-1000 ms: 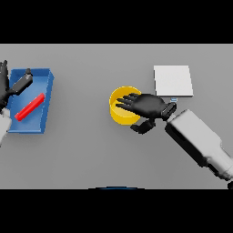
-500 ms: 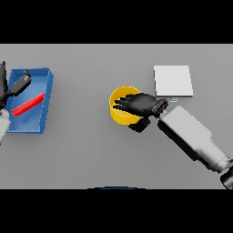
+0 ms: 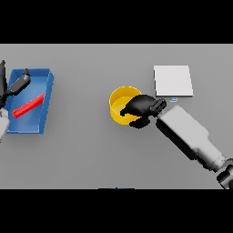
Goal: Pick up the red beaker and tilt it to pour out 1 green nut into yellow bowl. Pick up the yellow bowl and place it on the metallic measuring scale.
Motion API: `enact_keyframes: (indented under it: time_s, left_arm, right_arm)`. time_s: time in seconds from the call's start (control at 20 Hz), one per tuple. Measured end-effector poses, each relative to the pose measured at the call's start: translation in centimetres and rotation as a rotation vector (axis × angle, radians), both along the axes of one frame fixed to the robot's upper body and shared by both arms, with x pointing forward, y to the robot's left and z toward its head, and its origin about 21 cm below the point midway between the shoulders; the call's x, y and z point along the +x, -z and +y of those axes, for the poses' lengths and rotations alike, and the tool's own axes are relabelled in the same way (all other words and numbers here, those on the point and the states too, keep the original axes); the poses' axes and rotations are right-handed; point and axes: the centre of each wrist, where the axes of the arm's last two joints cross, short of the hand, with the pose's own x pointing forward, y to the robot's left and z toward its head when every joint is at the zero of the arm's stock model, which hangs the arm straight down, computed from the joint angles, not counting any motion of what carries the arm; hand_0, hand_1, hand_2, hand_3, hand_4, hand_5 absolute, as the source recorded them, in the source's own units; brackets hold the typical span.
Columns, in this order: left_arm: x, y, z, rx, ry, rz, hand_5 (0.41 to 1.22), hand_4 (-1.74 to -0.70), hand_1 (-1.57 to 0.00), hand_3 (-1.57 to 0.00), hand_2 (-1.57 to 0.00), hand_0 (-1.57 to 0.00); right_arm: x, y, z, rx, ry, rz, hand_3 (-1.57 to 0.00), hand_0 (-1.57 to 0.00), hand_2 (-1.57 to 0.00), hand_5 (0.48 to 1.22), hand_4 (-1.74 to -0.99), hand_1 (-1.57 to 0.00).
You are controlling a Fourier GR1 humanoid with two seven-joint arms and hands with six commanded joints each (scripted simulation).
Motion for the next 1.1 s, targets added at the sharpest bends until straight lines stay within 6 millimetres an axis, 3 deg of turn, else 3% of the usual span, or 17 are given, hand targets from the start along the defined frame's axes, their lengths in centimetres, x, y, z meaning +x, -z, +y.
enact_keyframes:
  time_s: [0.05, 0.2, 0.4, 0.6, 0.85, 1.1]
  left_arm:
    - [-0.1, 0.2, -0.4, -0.003, 0.01, 0.002, 0.701, -0.76, 0.0, 0.0, 0.0, 0.0]
    - [0.1, 0.0, -0.2, 0.01, 0.008, -0.001, 0.695, -0.75, 0.0, 0.0, 0.0, 0.0]
    - [0.2, 0.0, -0.2, 0.015, 0.005, 0.001, 0.689, -0.74, 0.0, 0.0, 0.0, 0.0]
    - [0.0, 0.2, -0.1, 0.017, 0.008, 0.009, 0.685, -0.73, 0.0, 0.0, 0.0, 0.0]
    - [0.0, -0.2, -0.3, 0.024, 0.012, -0.002, 0.69, -0.74, 0.0, 0.0, 0.0, 0.0]
    - [0.3, -0.5, 0.2, 0.02, 0.01, -0.007, 0.697, -0.74, 0.0, 0.0, 0.0, 0.0]
  right_arm:
    - [0.0, -0.1, -0.1, -0.005, -0.007, 0.011, -0.71, -1.11, -1.08, 1.096, -1.557, -1.1]
    - [-0.2, -0.3, -0.4, -0.015, -0.009, 0.024, -1.12, -1.33, -1.2, 1.157, -1.647, -1.33]
    - [-0.2, -0.5, -0.5, -0.01, -0.003, 0.025, -1.37, -1.47, -1.28, 1.195, -1.702, -1.47]
    - [-0.4, -0.8, -0.8, 0.006, -0.001, 0.011, -1.4, -1.53, -1.31, 1.21, -1.725, -1.53]
    - [0.0, -3.6, -1.1, 0.018, 0.013, -0.025, -1.27, -1.56, -1.4, 1.217, -1.736, -1.56]
    - [0.2, -6.9, -2.1, 0.037, 0.058, -0.103, -1.26, -1.57, -1.44, 1.22, -1.739, -1.57]
